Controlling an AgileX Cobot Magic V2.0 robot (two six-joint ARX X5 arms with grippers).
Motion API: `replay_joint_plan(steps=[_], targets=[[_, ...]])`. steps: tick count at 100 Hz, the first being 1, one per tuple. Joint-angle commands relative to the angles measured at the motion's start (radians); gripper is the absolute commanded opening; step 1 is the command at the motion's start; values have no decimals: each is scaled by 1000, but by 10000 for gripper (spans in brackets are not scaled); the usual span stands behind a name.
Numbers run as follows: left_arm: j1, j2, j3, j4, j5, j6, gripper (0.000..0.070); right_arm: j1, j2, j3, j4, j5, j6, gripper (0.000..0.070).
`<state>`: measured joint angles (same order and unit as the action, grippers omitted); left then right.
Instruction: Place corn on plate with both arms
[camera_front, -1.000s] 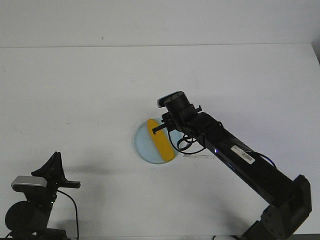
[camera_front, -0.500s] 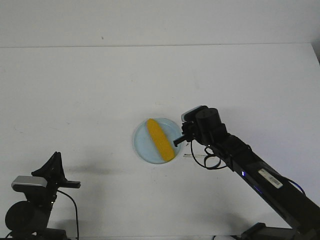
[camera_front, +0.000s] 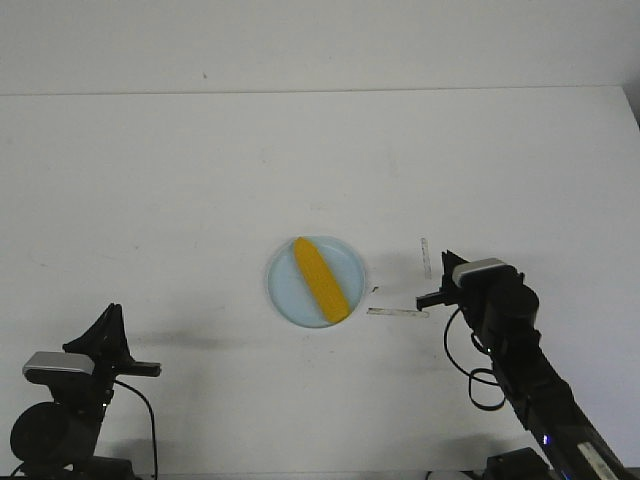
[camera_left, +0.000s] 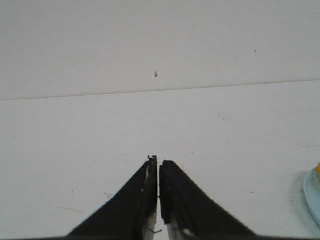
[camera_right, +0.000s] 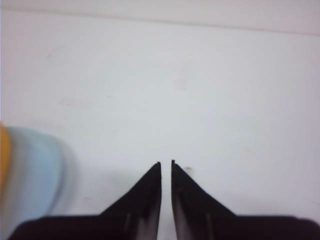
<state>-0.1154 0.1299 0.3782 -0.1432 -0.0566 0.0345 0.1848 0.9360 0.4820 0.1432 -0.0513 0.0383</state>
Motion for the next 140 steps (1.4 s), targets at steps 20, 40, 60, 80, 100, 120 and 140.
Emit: replay_joint_plan(steps=[20,40,60,80,100,120,140], targets=[[-1,-2,13,10,-4,3,1,-129,-270,-174,64,6,6,38],[-1,-2,13,10,-4,3,1,-236,-459,-191,-75,6,6,38],[-1,-2,13,10,-4,3,1,-278,-632,-191,-162,6,6,38],[-1,-2,13,10,-4,3,1,-278,-746,-191,-187,5,18,38],[-1,-2,13,10,-4,3,1,-278,-785,-191,-197,2,18,38],[-1,-2,13,10,-4,3,1,-278,-785,-191,-196,0,17,38],[-1,-2,13,10,-4,3,1,-278,-785,-191,-196,0,17,38]])
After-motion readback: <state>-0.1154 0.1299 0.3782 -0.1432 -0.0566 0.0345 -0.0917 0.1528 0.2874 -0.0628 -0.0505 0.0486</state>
